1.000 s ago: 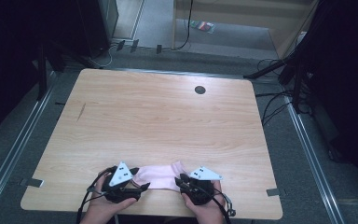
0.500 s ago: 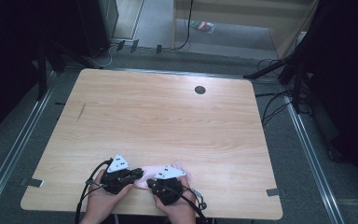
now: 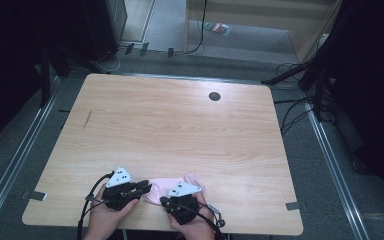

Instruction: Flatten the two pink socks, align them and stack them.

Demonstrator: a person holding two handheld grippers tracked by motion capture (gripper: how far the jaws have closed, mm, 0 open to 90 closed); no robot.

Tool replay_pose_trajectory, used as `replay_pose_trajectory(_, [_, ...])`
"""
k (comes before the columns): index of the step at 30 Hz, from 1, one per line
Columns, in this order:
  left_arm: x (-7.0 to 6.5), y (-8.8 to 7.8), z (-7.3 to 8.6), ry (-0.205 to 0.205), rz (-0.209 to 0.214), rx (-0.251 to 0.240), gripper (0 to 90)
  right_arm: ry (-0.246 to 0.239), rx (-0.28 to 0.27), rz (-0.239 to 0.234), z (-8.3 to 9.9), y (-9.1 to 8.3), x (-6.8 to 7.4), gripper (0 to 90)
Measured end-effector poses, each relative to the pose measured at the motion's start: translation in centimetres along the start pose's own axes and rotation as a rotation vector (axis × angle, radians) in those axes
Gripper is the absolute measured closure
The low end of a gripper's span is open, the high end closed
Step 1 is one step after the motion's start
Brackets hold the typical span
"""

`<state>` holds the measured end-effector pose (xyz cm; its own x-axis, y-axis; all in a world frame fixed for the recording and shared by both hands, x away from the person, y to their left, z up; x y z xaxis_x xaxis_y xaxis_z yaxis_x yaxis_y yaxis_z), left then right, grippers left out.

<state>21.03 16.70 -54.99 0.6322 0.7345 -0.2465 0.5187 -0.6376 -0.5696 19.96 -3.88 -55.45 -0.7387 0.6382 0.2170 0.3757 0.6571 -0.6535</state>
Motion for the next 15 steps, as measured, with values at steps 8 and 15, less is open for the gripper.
replay_pose_trajectory(8, [-0.3, 0.1, 0.7, 0.088, -0.049, 0.056, 79.7, -0.004, 0.003, 0.007, 0.0, -0.1, -0.1, 90.0])
replay_pose_trajectory(15, [0.0, 0.1, 0.8, 0.063, -0.027, 0.043, 72.5, 0.124, -0.061, -0.042, -0.3, -2.4, -2.2, 90.0])
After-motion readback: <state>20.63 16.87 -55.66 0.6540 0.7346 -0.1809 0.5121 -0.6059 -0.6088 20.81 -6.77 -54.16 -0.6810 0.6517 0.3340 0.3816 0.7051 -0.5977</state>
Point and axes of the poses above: each handheld gripper's, and its own axes: y roughly forward along the jaws, z roughly out of its underside, x roughly to its left, the point moved 1 cm from there along y, roughly forward along the jaws, and after that the axes turned 2 degrees about -x, right-handed, at the moved point
